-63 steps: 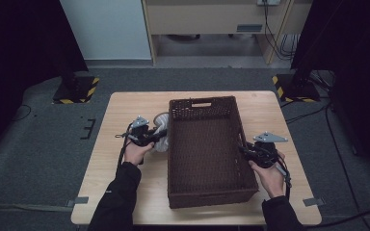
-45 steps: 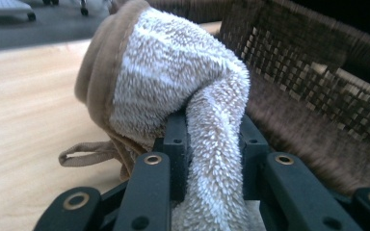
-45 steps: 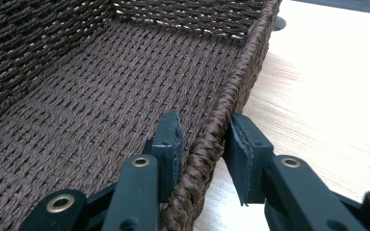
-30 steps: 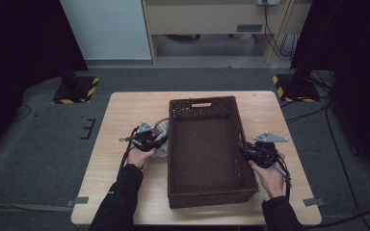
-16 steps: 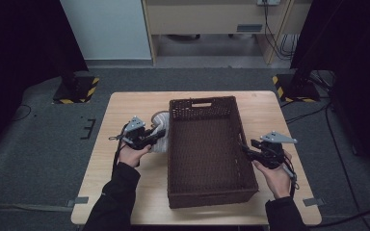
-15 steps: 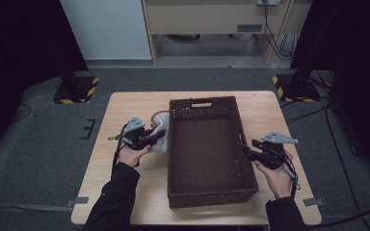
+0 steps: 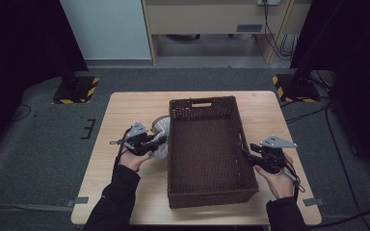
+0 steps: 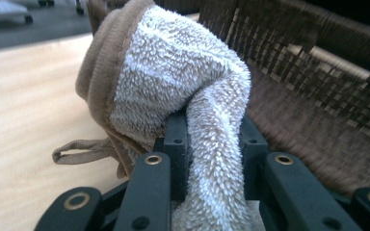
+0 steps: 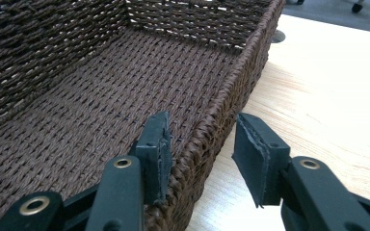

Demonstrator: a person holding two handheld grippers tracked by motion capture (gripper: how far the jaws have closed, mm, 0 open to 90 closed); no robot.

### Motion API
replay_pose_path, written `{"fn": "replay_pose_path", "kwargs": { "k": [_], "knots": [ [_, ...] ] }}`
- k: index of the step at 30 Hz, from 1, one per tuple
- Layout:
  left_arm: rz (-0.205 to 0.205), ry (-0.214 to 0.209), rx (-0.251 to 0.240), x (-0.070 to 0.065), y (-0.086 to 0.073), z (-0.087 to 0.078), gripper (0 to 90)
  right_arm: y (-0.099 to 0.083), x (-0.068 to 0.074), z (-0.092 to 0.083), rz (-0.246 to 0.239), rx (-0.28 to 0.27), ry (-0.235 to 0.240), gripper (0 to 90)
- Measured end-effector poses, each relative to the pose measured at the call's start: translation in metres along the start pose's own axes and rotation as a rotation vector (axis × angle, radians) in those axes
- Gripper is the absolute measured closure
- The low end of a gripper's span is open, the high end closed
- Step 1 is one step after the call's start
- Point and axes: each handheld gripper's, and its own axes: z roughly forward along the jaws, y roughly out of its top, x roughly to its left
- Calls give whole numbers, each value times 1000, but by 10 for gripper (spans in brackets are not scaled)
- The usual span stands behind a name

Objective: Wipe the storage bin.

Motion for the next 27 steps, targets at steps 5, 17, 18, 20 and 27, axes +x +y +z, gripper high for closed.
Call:
{"fn": "replay_pose_path", "kwargs": {
  "k": [5,17,18,20,27],
  "knots": [
    [-7,30,67,2,-14,14,712,-1,4,2,-18,6,4,641],
    [-50,35,48,1,-21,3,712,-4,4,3,5,-25,1,647],
    [-55,30,28,0,-18,-2,711,-4,4,3,7,-26,1,648],
    [-52,26,-16,-3,-10,-12,710,-4,4,3,5,-30,-2,649],
    [-26,-1,-138,-14,16,-37,709,-4,5,3,-8,-28,-12,651]
  ]
}}
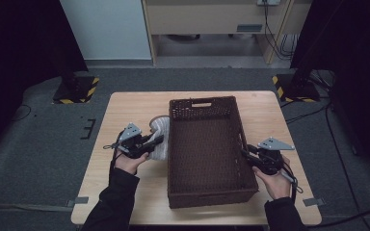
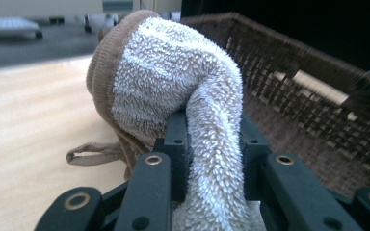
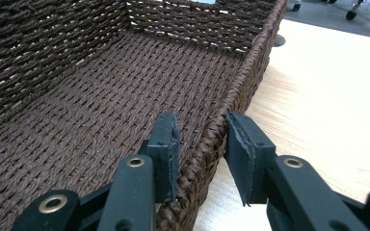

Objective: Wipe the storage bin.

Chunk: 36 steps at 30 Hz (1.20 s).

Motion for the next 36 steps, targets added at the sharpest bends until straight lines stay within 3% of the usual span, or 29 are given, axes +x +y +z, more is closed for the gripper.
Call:
{"fn": "replay_pose_path", "kwargs": {
  "k": [2,9,14,20,23,31,36],
  "knots": [
    [0,-12,7,-1,0,0,707,0,1,0,-6,4,-5,651],
    [22,9,75,-2,-14,12,706,1,1,0,-13,11,-9,650],
    [18,15,94,0,-22,14,706,1,1,0,-6,11,-5,651],
    [39,47,199,3,-44,28,707,1,2,0,-6,16,-12,651],
    [29,55,227,6,-49,32,707,1,2,0,-6,17,-12,647],
    [6,62,245,11,-61,38,709,1,3,2,-3,15,-16,643],
    [-9,57,170,7,-43,23,710,2,2,1,-9,25,-18,643]
  ]
}}
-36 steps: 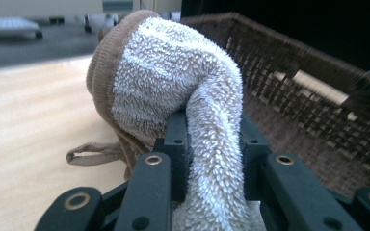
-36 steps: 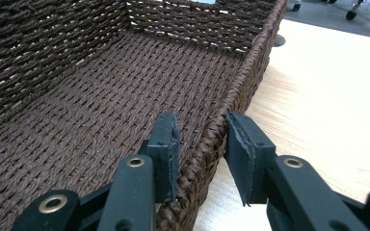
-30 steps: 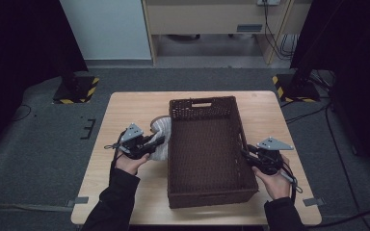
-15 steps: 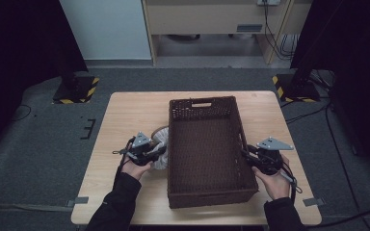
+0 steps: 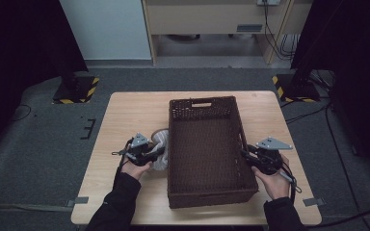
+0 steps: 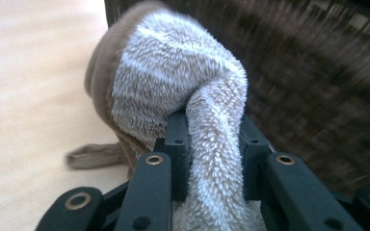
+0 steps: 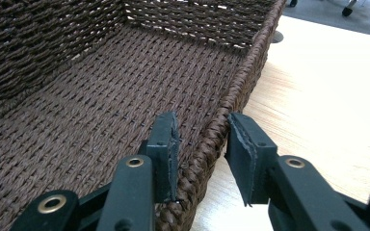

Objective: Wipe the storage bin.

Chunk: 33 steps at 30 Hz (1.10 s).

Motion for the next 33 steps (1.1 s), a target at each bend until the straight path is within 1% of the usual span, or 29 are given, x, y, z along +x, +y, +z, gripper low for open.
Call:
{"fn": "replay_pose_path", "kwargs": {
  "k": [2,5,7,11,12,14,17,19,21,23,24,25,26,28,29,30,32,33],
  "knots": [
    [-9,-21,-45,-4,8,-11,710,1,0,-1,-3,4,3,642],
    [20,-45,-85,-14,17,-27,711,1,0,-2,-2,5,6,639],
    [30,-52,-90,-19,19,-31,711,1,0,-2,-6,7,5,631],
    [36,-59,-95,-21,18,-35,711,0,1,0,-9,21,-1,621],
    [35,-66,-89,-21,15,-36,712,-1,1,1,-5,21,0,619],
    [30,-67,-69,-21,8,-33,712,-1,1,1,-9,25,0,619],
    [45,-58,-21,-23,-1,-23,712,-1,2,2,-16,27,-4,616],
    [59,-42,3,-24,-6,-17,712,-2,3,2,-21,39,-7,621],
    [57,-37,25,-22,-11,-12,712,-4,3,4,-24,53,-9,630],
    [54,-27,51,-19,-16,-6,712,-4,3,4,-13,48,-6,630],
    [43,-26,59,-17,-19,-4,712,-4,3,4,-13,50,-6,630],
    [43,-26,59,-17,-19,-4,712,-4,3,4,-13,50,-6,630],
    [40,-19,83,-13,-23,1,712,-4,3,4,-14,51,-8,631],
    [41,-20,96,-12,-25,2,712,-4,3,4,-16,51,-9,631],
    [41,-20,96,-12,-25,2,712,-4,3,4,-16,51,-9,631],
    [29,-21,79,-13,-23,-1,712,-4,3,4,-17,52,-10,632],
    [31,-30,48,-14,-17,-9,712,-4,3,4,-16,53,-10,632],
    [24,-36,23,-16,-13,-15,712,-4,3,4,-16,53,-10,631]
  ]
}}
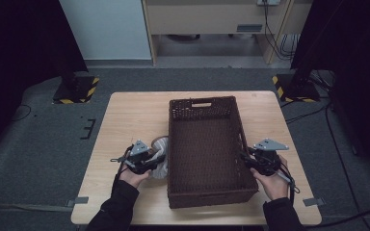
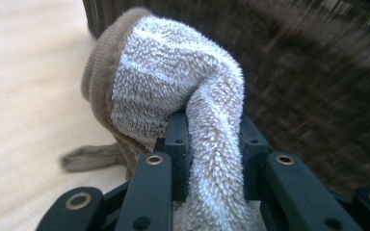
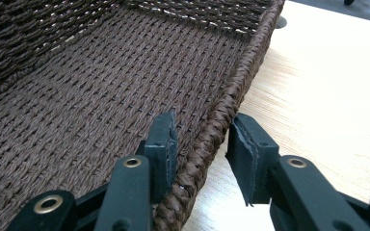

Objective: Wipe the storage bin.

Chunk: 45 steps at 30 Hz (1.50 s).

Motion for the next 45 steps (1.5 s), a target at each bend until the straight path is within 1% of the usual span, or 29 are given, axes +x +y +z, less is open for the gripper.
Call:
{"fn": "replay_pose_path", "kwargs": {
  "k": [1,2,4,5,6,7,9,10,12,13,14,15,16,17,19,21,23,25,26,27,31,32,34,36,38,39,41,43,45],
  "knots": [
    [-1,-9,-30,-1,4,-6,712,0,0,0,3,-1,1,631],
    [-1,-9,-30,-1,4,-6,712,0,0,0,3,-1,1,631],
    [-3,-28,-98,-8,16,-21,712,0,0,0,-1,-1,-1,632],
    [1,-36,-117,-10,18,-25,712,0,0,-1,-2,1,-1,631],
    [8,-40,-126,-13,20,-29,712,0,0,-1,-3,2,-1,628],
    [8,-40,-126,-13,20,-29,712,0,0,-1,-4,2,0,626],
    [18,-51,-147,-17,24,-37,712,1,0,-3,-5,5,5,620],
    [27,-54,-150,-21,24,-41,711,2,0,-3,-8,6,4,617],
    [43,-56,-138,-26,21,-44,710,2,1,-3,-7,10,1,615],
    [49,-60,-124,-28,18,-45,710,2,1,-4,-17,13,1,614],
    [52,-57,-116,-30,15,-45,709,2,1,-4,-17,16,2,613],
    [52,-57,-116,-30,15,-45,709,2,1,-4,-17,16,2,613],
    [53,-56,-103,-33,10,-43,710,2,2,-4,-8,20,1,634],
    [51,-54,-105,-33,10,-41,710,2,2,-4,-8,27,-3,646],
    [56,-58,-109,-33,11,-39,713,3,5,-3,-1,40,-27,674],
    [66,-59,-115,-32,13,-37,717,6,8,-3,5,72,-46,703],
    [65,-53,-116,-29,15,-35,720,9,9,-1,7,84,-58,713],
    [63,-49,-118,-26,16,-33,722,10,9,1,11,83,-57,713],
    [54,-41,-124,-21,18,-30,723,13,10,5,30,81,-61,713],
    [57,-36,-125,-20,17,-28,723,14,9,7,29,82,-61,714],
    [61,-29,-119,-20,11,-27,722,15,6,10,31,72,-58,709],
    [56,-27,-110,-20,8,-27,722,14,6,10,33,67,-55,707],
    [52,-21,-74,-21,0,-23,721,14,5,10,27,63,-52,704],
    [61,-15,-40,-24,-8,-18,721,14,6,10,22,59,-58,702],
    [73,1,-9,-26,-14,-13,720,14,6,10,20,57,-56,698],
    [74,7,0,-26,-16,-10,720,13,6,9,27,57,-55,695],
    [64,8,7,-24,-18,-8,719,13,5,9,34,53,-48,688],
    [53,9,16,-22,-21,-7,717,13,4,9,30,50,-47,672],
    [50,12,32,-21,-24,-7,717,12,4,9,24,41,-52,647]
  ]
}}
